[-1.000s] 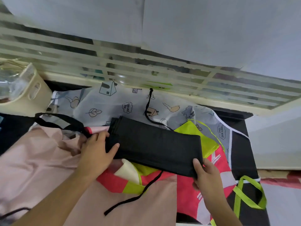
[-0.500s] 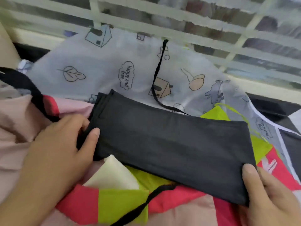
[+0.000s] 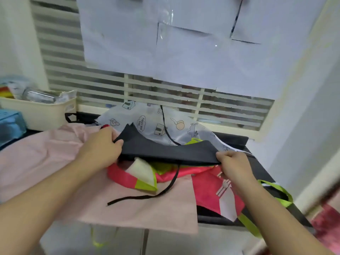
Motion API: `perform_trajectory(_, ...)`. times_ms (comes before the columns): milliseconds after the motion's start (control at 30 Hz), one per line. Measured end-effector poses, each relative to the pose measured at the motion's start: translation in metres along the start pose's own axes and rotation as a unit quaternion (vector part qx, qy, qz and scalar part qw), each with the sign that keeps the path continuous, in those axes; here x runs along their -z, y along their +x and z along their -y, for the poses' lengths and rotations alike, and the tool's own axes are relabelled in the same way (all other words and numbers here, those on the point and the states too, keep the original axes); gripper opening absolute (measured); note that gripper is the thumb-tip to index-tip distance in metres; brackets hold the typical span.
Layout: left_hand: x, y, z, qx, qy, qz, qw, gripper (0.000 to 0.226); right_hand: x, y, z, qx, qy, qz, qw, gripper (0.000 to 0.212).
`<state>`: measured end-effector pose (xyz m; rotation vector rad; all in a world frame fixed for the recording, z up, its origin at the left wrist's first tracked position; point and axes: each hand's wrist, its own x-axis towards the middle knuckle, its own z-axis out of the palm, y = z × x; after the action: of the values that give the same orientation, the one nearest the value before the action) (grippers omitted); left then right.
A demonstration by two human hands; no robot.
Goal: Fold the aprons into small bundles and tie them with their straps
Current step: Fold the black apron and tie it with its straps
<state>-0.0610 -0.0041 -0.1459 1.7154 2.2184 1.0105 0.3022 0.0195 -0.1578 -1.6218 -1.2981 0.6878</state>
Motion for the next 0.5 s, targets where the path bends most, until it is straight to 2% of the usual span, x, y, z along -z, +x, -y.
perform_trajectory(67,0.003,-0.009,-0.004,0.003,0.004,0.010,1.000,0.024,0.010,-0.007,0.005,0.001,-0.005,0.001,1.000,0.026)
perform_trajectory(267,-0.035,-0.016,0.006,-0.016,0.097,0.042,0.994,0.032,0.005,-0.010,-0.027,-0.038,-0.102,-0.007,0.994,0.044)
perform_trajectory(367,-0.050,-0.010,0.010,-0.055,0.097,-0.001,0.994,0.030,0.000,-0.011,-0.038,-0.033,-0.133,-0.013,0.991,0.037)
perform_trajectory(433,-0.051,0.000,0.009,-0.118,0.097,-0.056,0.987,0.028,-0.001,-0.005,-0.042,-0.032,-0.121,-0.017,0.992,0.036)
perform_trajectory(500,-0.050,0.013,0.006,-0.155,0.094,-0.074,0.981,0.028,-0.002,0.002,-0.045,-0.050,-0.104,-0.005,0.993,0.035)
